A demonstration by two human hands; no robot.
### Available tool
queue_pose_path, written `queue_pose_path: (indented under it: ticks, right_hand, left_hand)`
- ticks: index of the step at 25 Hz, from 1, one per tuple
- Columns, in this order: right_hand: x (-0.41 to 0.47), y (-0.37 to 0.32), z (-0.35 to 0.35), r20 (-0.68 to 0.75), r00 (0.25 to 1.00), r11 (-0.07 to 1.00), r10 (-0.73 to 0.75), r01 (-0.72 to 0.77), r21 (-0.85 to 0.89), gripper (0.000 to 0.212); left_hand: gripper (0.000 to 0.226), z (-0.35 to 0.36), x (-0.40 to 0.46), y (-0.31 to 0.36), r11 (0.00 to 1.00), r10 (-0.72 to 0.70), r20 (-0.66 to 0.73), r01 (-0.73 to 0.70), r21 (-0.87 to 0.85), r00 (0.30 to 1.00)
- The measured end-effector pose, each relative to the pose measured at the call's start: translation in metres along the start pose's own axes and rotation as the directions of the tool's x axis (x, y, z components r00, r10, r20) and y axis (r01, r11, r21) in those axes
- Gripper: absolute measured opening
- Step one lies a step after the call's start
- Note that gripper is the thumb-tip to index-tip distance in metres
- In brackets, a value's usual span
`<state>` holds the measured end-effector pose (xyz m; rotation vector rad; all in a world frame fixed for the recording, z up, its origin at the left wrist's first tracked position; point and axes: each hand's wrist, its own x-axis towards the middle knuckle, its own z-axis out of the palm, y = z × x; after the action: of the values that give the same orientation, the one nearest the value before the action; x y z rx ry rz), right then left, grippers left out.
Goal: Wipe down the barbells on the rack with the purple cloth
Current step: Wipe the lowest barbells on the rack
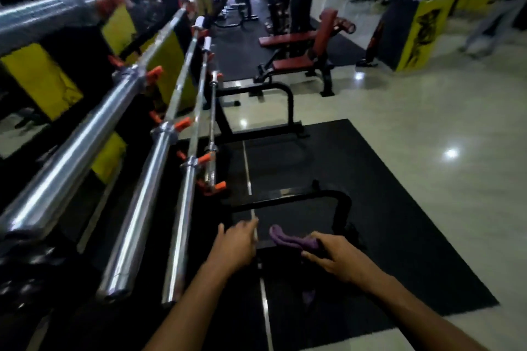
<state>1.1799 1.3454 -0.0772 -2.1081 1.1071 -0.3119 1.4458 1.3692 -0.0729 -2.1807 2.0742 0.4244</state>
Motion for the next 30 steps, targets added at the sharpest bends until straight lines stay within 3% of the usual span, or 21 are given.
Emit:
queue_pose_path:
  ticks: [3, 7, 9, 15, 19, 25, 27, 30]
  right_hand:
    - [-0.051, 0.079, -0.030, -0.152, 0.966, 0.976, 0.210, -0.215, -0.021, 0.024]
    - [-0.120, 0.175, -0.055, -0.243, 0.832, 0.858, 0.500, -0.513, 0.010, 0.023]
    - [-0.152, 0.215, -0.064, -0.260, 0.768, 0.802, 0.586, -0.595, 0.048, 0.020]
    - [-0.203, 0.310, -0.086, -0.226, 0.654, 0.691, 0.722, -0.700, 0.180, 0.020]
    - [-0.187, 0.357, -0.119, -0.190, 0.681, 0.706, 0.708, -0.671, 0.226, 0.030]
    - [-0.131, 0.432, -0.205, -0.138, 0.727, 0.739, 0.672, -0.671, 0.063, 0.016]
    - [-0.103, 0.437, -0.261, -0.145, 0.766, 0.778, 0.626, -0.625, 0.062, 0.014]
    - [-0.048, 0.438, -0.348, -0.134, 0.850, 0.861, 0.509, -0.503, 0.076, 0.020]
  left_hand:
    - [0.061, 0.054, 0.029, 0.077, 0.974, 0.100, 0.199, -0.056, -0.219, 0.975]
    - [0.063, 0.107, 0.061, 0.152, 0.877, 0.264, 0.516, 0.019, -0.480, 0.815]
    - [0.060, 0.127, 0.080, 0.182, 0.881, 0.287, 0.564, 0.019, -0.473, 0.774]
    - [0.046, 0.153, 0.135, 0.245, 0.891, 0.277, 0.548, 0.003, -0.455, 0.789]
    - [0.039, 0.158, 0.193, 0.273, 0.872, 0.277, 0.504, 0.006, -0.489, 0.818]
    - [0.038, 0.166, 0.315, 0.312, 0.882, 0.254, 0.499, 0.013, -0.471, 0.828]
    - [0.033, 0.147, 0.353, 0.342, 0.879, 0.299, 0.432, -0.070, -0.471, 0.851]
    - [0.044, 0.100, 0.413, 0.403, 0.785, 0.529, 0.229, -0.368, -0.498, 0.817]
